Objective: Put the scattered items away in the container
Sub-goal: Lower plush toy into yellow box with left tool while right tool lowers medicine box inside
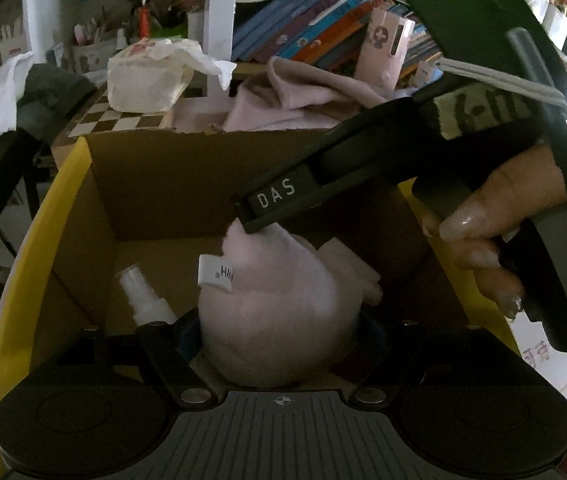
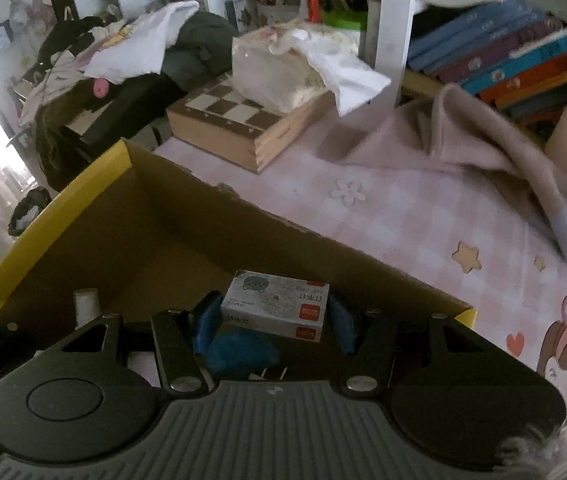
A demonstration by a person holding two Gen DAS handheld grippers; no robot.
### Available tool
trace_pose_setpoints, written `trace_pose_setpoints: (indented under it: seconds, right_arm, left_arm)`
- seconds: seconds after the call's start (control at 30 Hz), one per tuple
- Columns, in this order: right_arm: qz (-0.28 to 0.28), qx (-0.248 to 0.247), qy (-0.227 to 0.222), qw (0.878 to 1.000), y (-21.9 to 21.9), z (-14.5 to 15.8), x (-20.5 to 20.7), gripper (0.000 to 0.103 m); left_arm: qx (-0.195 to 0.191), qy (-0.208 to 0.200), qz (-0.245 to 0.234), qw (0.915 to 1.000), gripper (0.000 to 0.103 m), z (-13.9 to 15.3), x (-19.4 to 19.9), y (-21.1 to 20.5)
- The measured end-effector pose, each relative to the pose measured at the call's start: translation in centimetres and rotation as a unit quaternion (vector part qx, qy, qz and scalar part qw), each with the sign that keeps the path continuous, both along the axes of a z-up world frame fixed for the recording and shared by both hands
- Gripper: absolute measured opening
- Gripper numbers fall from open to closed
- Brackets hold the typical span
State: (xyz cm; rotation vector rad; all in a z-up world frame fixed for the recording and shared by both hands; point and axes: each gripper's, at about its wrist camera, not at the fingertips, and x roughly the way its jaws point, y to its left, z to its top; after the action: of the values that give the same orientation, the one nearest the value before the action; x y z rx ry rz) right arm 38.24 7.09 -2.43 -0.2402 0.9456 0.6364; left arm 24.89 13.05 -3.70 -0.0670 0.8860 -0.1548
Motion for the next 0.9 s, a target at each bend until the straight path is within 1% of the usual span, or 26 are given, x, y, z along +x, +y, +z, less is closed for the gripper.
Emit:
trace_pose_setpoints:
  seconds: [0.1,0.2,0.33,0.4,0.47,0.67,0.8,0.9]
  right_arm:
    - [0.0,0.003,0.001,1.0,0.0,-0.1,0.0,0.055]
    - [0.0,0.009,-0.004,1.0,-0.2,0.1,-0.3,0.055]
    - [0.0,0.02,-0.013,1.0,-0.6,0.7,-1.0,0.057]
    - [0.001,0.029,-0.02,0.999,-0.9,1.2,-1.5,0.066]
    - [0.002,0.039,-0.028,0.999,-1.2,1.9,-2.1,0.069]
    - [0.003,0.059,-0.053,0.997,-2.2,3.9,-4.5,0.07]
    - [-0.001,0.073,-0.072,0.995,-3.3,5.4,-6.3,0.07]
    - [-0.008,0.082,-0.091,0.992,-4.5,6.5,-7.9,0.075]
  left_arm:
    - [-0.002,0.001,0.0,1.0,0.084,0.1,0.0,0.0]
    - [-0.007,-0.001,0.0,1.0,0.091,0.2,-0.1,0.0]
    - [-0.002,-0.011,-0.005,0.9999,0.092,0.7,-0.6,-0.4]
    - [0.0,-0.022,-0.011,0.9997,0.097,1.2,-1.0,-0.6]
    - [0.008,-0.033,-0.017,0.9993,0.099,1.8,-1.5,-0.9]
    - [0.028,-0.057,-0.024,0.9977,0.099,3.4,-3.2,-1.9]
    - [0.031,-0.073,-0.024,0.9965,0.099,4.5,-4.8,-2.3]
    - [0.025,-0.091,-0.019,0.9953,0.099,5.5,-6.3,-2.4]
